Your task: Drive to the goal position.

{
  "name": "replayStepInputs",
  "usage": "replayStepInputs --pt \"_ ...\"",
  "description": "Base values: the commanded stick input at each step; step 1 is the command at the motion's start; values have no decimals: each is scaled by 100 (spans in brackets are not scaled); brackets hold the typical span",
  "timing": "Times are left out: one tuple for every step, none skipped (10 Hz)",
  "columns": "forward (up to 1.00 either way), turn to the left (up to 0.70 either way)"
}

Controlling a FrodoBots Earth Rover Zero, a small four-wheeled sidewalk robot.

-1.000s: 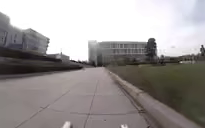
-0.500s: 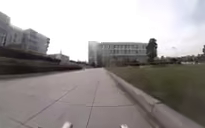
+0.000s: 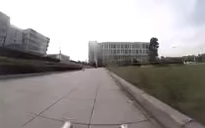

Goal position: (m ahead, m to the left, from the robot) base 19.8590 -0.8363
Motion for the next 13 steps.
replayStepInputs --pt "99 0" --pt "99 0" --pt "99 0" --pt "99 0" --pt "99 0" --pt "99 0" --pt "99 0" --pt "99 0" --pt "99 0" --pt "99 0" --pt "99 0" --pt "99 0" --pt "99 0"
